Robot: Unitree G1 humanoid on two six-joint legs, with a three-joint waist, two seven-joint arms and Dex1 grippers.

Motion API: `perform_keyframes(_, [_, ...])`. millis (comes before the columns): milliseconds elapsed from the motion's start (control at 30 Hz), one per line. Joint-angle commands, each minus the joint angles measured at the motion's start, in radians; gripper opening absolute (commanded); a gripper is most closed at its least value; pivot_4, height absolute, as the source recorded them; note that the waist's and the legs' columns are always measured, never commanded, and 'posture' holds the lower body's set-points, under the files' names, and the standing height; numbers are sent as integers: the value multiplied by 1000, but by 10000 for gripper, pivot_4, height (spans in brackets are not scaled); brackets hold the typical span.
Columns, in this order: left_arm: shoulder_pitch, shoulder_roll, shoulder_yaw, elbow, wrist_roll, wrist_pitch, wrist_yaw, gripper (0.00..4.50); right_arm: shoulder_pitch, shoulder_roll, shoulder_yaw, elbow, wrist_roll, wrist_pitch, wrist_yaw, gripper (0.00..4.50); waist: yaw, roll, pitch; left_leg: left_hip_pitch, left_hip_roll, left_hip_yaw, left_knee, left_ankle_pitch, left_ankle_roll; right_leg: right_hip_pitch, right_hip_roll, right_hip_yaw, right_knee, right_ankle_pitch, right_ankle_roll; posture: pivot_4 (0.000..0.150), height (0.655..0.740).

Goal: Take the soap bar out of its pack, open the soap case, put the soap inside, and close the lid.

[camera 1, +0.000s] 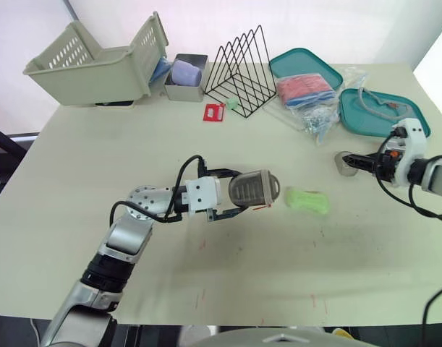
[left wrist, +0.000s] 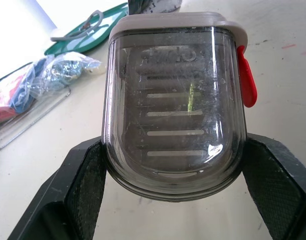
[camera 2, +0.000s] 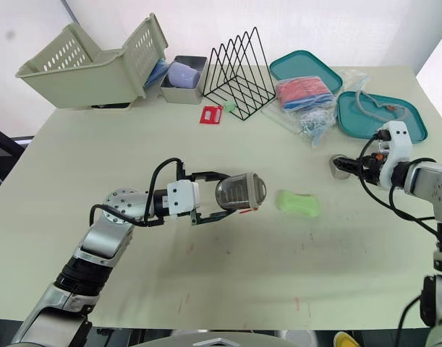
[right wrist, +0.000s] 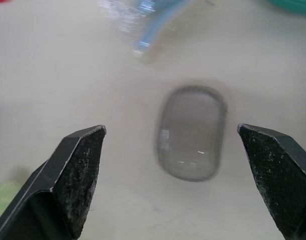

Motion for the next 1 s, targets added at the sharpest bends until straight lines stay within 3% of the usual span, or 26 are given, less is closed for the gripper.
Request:
perform_keyframes(33, [-24,4,9,-11,-24,19,-11,37383,143,-30,-28,-127,-10,-337,288,44063,-1,0,0,0,0,0,0,0,0,0,0,0,0,0,0,1500,7400])
perform_keyframes(167, [-44,13,12,-7,-50,76,-35,37383,369,10,-69,-144,-47,-790,612,44063,7,0,0,-1,0,-3,0,0,0,1,0,-3,-1,0,0,1500,7400])
perform_keyframes(400, [-70,38,-1,-4,-68,180,-91,37383,508,57,-46,29,-84,-1229,899,44063,-5,0,0,2,0,0,2,0,0,2,1,0,1,1,1,1500,7400])
perform_keyframes(733, [-160,94,-51,23,-42,281,-203,37383,506,57,2,111,-39,-1301,935,44063,4,0,0,2,0,0,2,0,0,2,0,0,1,1,1,1500,7400])
perform_keyframes(1000, [-352,121,-168,27,47,435,-293,37383,472,88,3,155,-62,-1309,904,44063,2,0,0,1,-1,0,2,0,0,2,0,1,1,1,1,1500,7400])
